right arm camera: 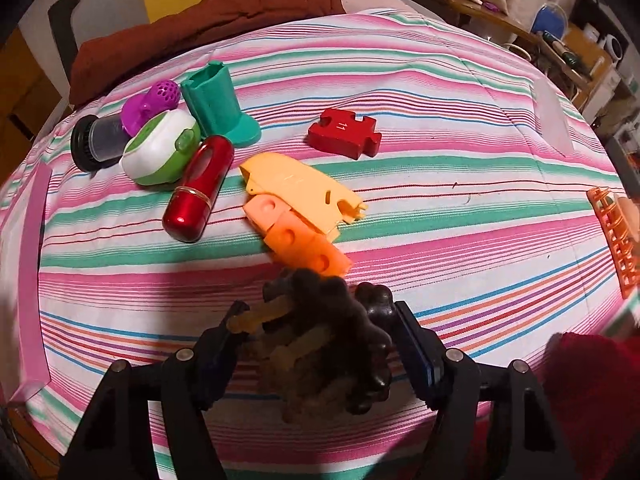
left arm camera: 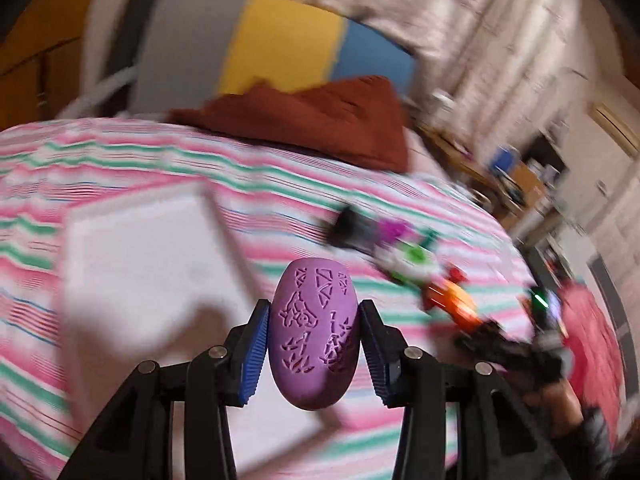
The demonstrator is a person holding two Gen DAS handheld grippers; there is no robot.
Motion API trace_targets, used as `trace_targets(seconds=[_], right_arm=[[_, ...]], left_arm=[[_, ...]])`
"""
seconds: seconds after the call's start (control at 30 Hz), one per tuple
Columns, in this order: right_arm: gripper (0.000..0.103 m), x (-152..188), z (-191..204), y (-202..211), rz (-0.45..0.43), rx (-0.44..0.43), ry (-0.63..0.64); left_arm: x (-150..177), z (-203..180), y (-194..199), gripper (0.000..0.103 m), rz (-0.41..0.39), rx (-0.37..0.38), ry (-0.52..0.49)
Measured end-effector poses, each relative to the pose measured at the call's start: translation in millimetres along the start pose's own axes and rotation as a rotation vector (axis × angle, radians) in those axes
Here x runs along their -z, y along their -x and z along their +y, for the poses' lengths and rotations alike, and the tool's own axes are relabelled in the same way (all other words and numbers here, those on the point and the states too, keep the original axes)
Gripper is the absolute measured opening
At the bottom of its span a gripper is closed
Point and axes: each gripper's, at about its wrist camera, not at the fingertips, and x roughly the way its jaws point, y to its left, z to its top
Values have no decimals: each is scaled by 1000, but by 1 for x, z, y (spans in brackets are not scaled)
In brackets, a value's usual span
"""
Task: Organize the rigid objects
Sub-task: 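Carry the purple soap into the white tray and open the left tool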
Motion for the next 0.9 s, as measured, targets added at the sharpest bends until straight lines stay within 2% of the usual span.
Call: trace_targets(seconds=[0.13,0.2,0.37,0.57,0.63,0.77,0.9], right_arm=[[72,11,-4,11,-2,2,9],[72,12,-7,10,-3,2,8],[72,8,-2,8,-6,4,15],[72,7,-4,8,-7,3,27],[72,2,9,2,-7,4,28],[72,3,8,1,-8,5,30],[72,-4,6,-7,-12,6,28]], left_arm=[[-23,69,-17,44,15,-107,115],[-30,92,-29,44,29,-170,138],[-37,132,-54,44,42,-261,212],[-43,156,-68,44,46,-372,241],[-44,160,-69,44,41,-368,252],[-46,150,-58,47,23,-389,219],[-42,128,-27,47,-54,-414,166]])
